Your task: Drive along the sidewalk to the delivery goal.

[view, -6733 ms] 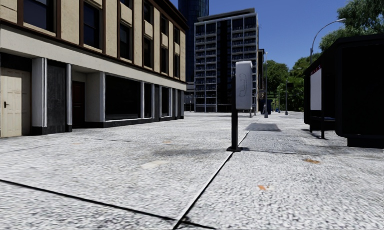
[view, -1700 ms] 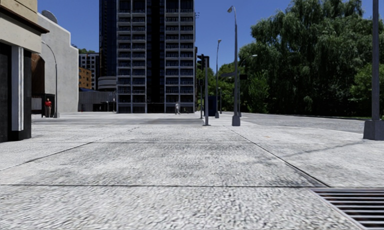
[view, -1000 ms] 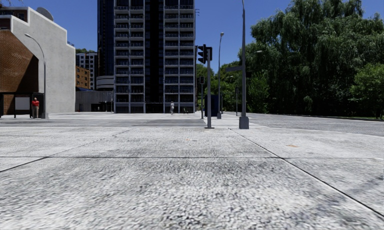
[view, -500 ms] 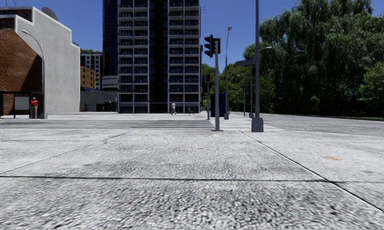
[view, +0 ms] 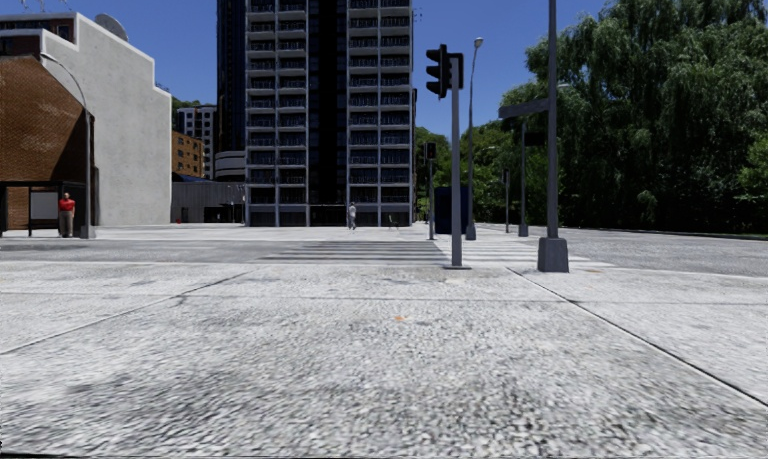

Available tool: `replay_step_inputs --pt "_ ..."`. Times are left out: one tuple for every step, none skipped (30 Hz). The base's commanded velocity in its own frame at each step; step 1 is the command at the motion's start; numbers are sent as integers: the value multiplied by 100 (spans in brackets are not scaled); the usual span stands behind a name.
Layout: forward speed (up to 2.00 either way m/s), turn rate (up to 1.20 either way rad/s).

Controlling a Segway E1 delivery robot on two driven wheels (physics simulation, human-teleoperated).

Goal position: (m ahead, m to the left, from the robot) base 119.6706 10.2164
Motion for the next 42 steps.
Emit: replay_step_inputs --pt "200 0" --pt "200 0" --pt "200 0" --pt "200 0" --pt "200 0" --pt "200 0" --pt "200 0" --pt "200 0" --pt "200 0" --pt "200 0" --pt "200 0" --pt "200 0" --pt "200 0" --pt "200 0" --pt "200 0" --pt "200 0" --pt "200 0" --pt "200 0" --pt "200 0" --pt "200 0" --pt "200 0" --pt "200 0" --pt "200 0" --pt "200 0" --pt "200 0" --pt "200 0" --pt "200 0" --pt "200 0" --pt "200 0" --pt "200 0" --pt "200 0" --pt "200 0" --pt "200 0" --pt "200 0" --pt "200 0" --pt "200 0" --pt "200 0" --pt "200 0" --pt "200 0" --pt "200 0" --pt "200 0" --pt "200 0"
